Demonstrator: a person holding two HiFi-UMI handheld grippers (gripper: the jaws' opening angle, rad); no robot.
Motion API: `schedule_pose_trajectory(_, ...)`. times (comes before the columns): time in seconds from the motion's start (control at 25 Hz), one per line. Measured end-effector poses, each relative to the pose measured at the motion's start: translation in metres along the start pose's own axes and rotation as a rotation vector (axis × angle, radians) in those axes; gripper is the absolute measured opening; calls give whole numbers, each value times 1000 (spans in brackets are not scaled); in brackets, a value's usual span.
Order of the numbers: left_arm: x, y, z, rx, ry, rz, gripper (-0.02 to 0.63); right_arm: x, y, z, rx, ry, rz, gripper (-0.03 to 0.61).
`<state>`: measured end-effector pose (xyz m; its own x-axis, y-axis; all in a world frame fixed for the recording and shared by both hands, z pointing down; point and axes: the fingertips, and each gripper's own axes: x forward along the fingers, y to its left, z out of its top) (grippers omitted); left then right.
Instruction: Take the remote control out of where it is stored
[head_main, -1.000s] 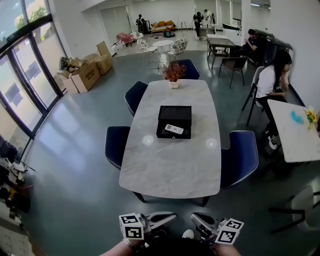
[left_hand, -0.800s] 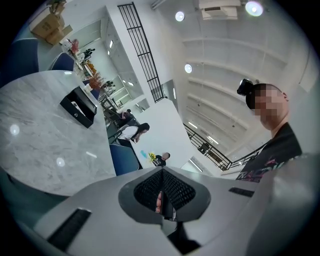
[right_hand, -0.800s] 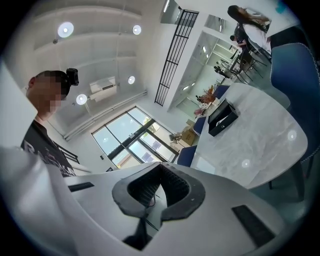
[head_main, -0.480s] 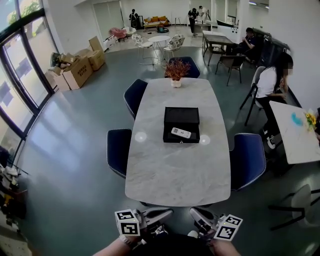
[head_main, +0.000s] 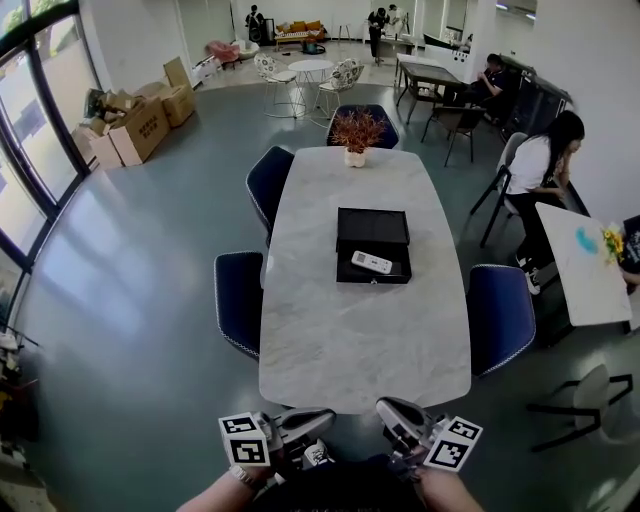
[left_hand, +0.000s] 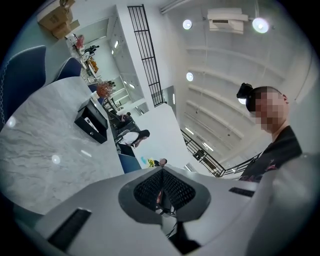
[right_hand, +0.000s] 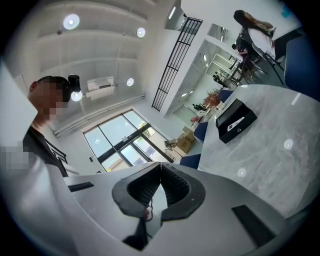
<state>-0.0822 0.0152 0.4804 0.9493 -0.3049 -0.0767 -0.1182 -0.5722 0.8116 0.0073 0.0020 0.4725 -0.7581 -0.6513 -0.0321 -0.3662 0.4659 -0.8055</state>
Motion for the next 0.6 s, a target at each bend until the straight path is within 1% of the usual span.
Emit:
schedule_pose_trajectory(0.16, -13, 5, 4, -21, -25, -5, 5, 7, -3, 6, -34, 12, -32, 11)
schedule_pose_trajectory(0.36, -24, 16, 8, -40, -60, 14, 5, 18, -20, 34, -42, 2, -51, 11)
schedule_pose_trajectory(0.48, -26, 23, 16, -45, -87, 35, 5, 33, -35, 54, -67, 39, -48, 12)
schedule_pose_trajectory(0.6, -26, 29, 28, -45, -135, 61, 5, 52, -55, 78, -104, 101, -51, 12)
